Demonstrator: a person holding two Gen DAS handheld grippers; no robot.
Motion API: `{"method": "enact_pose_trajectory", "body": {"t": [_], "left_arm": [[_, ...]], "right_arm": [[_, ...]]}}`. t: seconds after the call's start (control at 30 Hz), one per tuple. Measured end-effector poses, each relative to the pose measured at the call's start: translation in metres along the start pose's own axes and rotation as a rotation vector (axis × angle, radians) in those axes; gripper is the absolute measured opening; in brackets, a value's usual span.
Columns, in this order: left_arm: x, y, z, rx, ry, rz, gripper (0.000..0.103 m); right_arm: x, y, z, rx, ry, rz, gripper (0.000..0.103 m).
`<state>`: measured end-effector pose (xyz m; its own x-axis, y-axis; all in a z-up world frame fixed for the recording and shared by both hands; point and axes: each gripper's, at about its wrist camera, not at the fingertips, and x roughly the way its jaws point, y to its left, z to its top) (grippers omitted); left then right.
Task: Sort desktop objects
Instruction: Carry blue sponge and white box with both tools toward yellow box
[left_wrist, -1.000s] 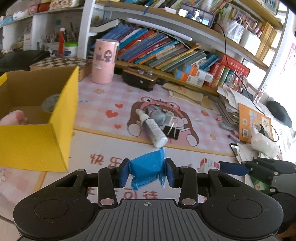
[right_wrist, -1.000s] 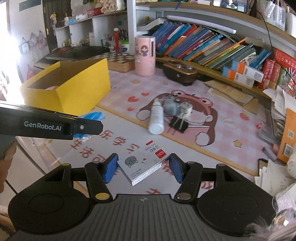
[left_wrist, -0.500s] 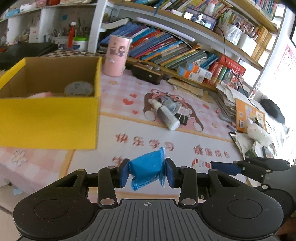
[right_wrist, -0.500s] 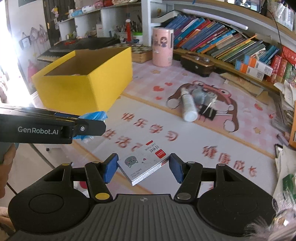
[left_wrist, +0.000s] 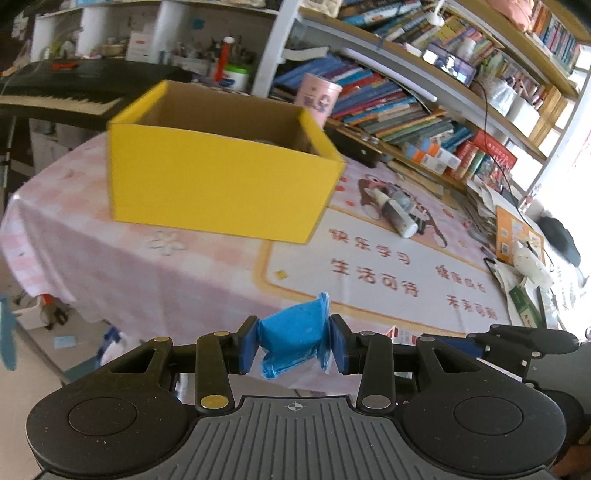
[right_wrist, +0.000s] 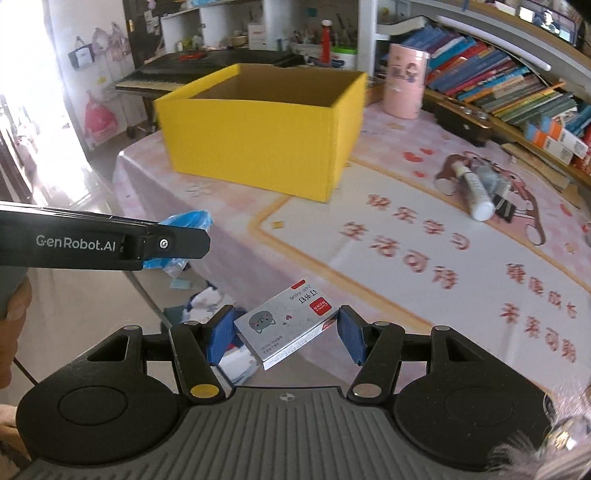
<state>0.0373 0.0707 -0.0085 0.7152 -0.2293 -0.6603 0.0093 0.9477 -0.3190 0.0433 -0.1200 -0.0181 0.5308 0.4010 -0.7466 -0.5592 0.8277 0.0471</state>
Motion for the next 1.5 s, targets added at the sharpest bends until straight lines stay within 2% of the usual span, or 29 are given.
{"method": "enact_pose_trajectory", "body": {"t": [0.27,0.83,1.23,1.5], "left_arm": [[-0.029,0.032,-0.007,-0.017,-0.037,0.018,0.039],[-0.056,0.063,-0.013,-0.059,-0.091,0.039,0.038],[-0.058,0.066,-0.003,-0.067,-0.137,0.064,0.038],[-0.05,0.06,0.036,-0.046,-0.231,0.097,0.038]], "right_arm": [[-0.001,0.046,0.003,-0.025,-0.019,0.019,0.058],[0.002,0.085,0.015,-0.076,-0.031,0.034,0.058],[0.008,0.083,0.029,-0.098,-0.035,0.023,0.058],[0.009,0.065,0.075,-0.094,-0.128,0.03,0.058]]}}
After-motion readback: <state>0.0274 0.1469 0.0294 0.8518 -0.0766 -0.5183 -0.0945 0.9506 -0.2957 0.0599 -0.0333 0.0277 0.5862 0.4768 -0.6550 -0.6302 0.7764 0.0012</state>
